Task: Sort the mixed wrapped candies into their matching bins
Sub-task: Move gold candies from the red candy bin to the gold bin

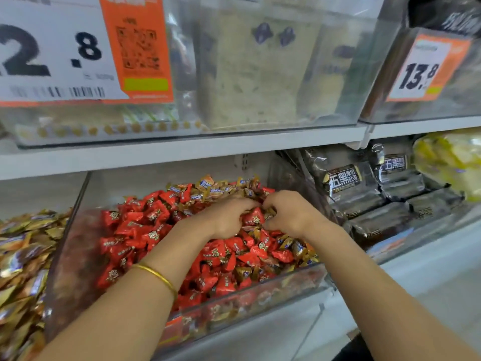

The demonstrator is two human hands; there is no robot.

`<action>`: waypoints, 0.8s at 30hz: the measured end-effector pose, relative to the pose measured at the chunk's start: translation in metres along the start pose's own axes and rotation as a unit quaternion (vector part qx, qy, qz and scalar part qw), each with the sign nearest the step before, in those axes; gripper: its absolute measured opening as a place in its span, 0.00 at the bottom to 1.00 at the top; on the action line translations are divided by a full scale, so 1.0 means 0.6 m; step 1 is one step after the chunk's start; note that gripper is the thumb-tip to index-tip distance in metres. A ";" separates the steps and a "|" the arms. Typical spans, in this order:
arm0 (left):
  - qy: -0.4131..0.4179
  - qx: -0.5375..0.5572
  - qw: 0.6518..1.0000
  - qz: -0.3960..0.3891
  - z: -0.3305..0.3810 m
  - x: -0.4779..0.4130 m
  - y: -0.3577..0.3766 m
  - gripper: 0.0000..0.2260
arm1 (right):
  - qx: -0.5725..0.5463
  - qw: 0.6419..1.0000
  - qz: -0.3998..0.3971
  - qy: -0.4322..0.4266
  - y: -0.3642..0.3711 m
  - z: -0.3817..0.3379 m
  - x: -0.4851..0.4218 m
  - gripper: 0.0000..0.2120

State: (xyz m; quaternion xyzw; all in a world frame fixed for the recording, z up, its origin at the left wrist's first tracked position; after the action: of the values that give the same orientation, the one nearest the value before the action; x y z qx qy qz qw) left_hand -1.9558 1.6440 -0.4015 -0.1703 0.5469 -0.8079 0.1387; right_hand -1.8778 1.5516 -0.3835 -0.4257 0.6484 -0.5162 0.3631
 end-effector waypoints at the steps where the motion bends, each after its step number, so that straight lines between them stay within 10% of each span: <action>1: -0.003 0.002 1.000 0.005 -0.004 -0.001 -0.002 0.27 | -0.001 1.000 0.002 -0.001 0.002 0.000 -0.002 0.14; 9: -0.052 0.070 0.993 0.085 -0.029 0.024 -0.033 0.05 | -0.205 0.968 0.139 0.033 -0.030 -0.008 0.020 0.11; 16: -0.083 0.210 0.965 0.131 -0.057 0.044 -0.059 0.05 | -0.434 0.880 0.184 0.053 -0.045 -0.008 0.040 0.13; 24: -0.096 0.344 0.930 0.086 -0.072 0.052 -0.054 0.15 | -0.248 0.962 0.109 0.034 -0.027 -0.020 0.012 0.06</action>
State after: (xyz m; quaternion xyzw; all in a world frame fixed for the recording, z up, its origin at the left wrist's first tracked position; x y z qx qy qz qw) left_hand -2.0034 1.6792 -0.3823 -0.1408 0.2320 -0.9114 0.3093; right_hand -1.8887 1.5476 -0.3654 -0.4114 0.8104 -0.3108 0.2782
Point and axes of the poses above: each hand's wrist, its own x-axis away from the middle knuckle, its own y-axis out of the palm, z = x × y, the point moved 4 cm from there along -x, towards the middle knuckle, and after that the axes turned 9 degrees about -y, right-handed, at the moved point
